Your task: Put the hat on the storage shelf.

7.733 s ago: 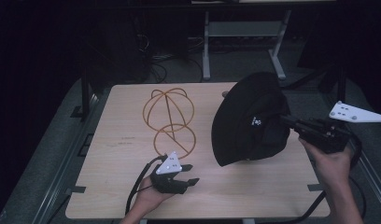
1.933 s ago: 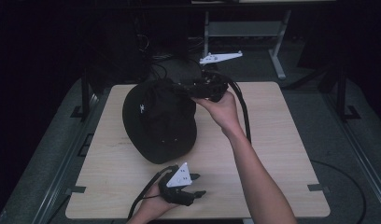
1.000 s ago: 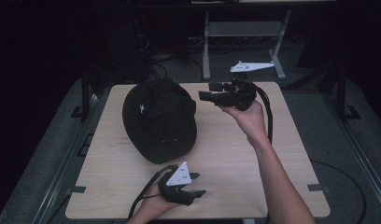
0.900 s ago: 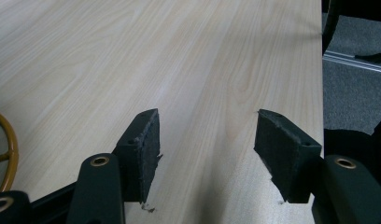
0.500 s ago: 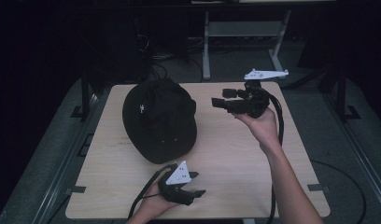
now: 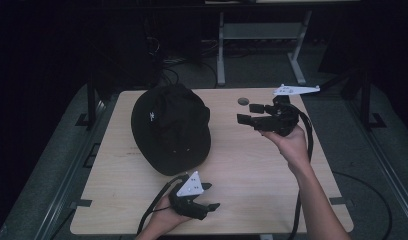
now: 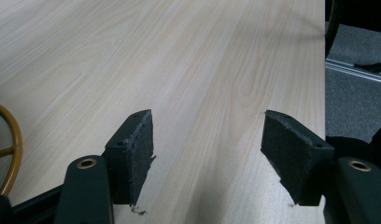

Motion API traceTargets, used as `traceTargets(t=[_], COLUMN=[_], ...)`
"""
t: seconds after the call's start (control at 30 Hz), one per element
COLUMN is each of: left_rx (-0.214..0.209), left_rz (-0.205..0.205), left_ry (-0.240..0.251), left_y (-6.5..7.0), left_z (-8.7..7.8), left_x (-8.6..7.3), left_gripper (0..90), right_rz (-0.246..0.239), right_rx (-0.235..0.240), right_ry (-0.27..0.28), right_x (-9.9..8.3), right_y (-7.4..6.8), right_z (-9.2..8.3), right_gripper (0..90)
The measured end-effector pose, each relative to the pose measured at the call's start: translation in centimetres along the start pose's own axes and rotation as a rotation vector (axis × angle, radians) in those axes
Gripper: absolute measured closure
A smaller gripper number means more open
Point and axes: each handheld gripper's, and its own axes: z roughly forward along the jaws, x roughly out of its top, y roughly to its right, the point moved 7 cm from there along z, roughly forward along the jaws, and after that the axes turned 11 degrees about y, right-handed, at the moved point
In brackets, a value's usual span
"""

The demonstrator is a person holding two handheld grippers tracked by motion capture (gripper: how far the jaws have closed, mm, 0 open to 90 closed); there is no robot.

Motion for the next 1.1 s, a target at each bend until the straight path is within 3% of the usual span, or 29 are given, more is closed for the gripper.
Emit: traceTargets(t=[1.1], left_rx=[0.004], left_rz=[-0.007], left_ry=[-0.008], left_y=[0.0], left_z=[0.0], left_x=[0.0], left_gripper=[28.2], right_rz=[0.048], right_rx=[-0.06], right_ry=[-0.012], right_x=[-5.0], right_y=[1.9], right_z=[-5.8], right_gripper=[21.2])
